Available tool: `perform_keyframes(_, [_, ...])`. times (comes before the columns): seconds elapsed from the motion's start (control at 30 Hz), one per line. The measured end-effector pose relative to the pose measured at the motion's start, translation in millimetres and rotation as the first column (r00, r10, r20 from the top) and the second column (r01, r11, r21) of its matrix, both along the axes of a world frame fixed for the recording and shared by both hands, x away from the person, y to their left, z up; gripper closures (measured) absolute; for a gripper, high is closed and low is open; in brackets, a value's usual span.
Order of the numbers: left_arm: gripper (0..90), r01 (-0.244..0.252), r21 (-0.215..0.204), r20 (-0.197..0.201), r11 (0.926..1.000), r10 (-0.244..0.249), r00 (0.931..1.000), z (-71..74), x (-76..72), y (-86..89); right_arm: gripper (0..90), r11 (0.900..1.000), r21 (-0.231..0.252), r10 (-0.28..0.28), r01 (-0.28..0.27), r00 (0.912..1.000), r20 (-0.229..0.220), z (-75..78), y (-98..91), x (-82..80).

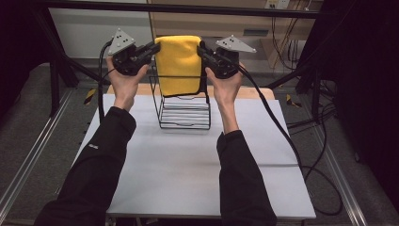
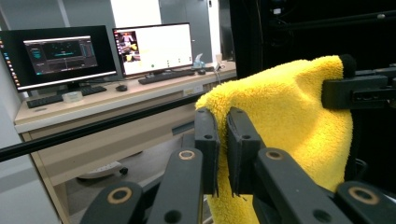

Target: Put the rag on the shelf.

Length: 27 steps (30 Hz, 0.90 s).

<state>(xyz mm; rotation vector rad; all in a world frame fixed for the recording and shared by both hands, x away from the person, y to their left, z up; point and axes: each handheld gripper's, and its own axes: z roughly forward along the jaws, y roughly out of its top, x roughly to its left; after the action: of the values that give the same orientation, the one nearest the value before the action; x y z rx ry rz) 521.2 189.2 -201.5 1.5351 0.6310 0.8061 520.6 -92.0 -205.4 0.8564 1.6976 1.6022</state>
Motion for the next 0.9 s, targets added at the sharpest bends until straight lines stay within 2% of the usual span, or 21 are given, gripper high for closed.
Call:
perform_keyframes(0.2, [83.7, 0.012, 0.025, 0.004, 0.9996, -0.013, 0.9999, -1.3, -6.4, -1.6, 79.4, 1.0000, 0.004, 0.006, -0.006, 1.0000, -0.005, -5.5, -2.8, -4.7])
perform_keyframes(0.4, [83.7, 0.023, 0.027, 0.006, 0.9994, -0.023, 0.9997, -2.6, -11.2, 0.0, 79.4, 0.9998, 0.006, 0.018, -0.018, 0.9998, 0.004, -8.3, -4.2, -9.3])
perform_keyframes(0.9, [83.5, 0.048, 0.046, 0.001, 0.9978, -0.048, 0.9989, -4.7, -27.6, 3.8, 79.0, 0.9992, -0.026, 0.031, -0.031, 0.9991, 0.029, -11.0, -3.8, -24.0])
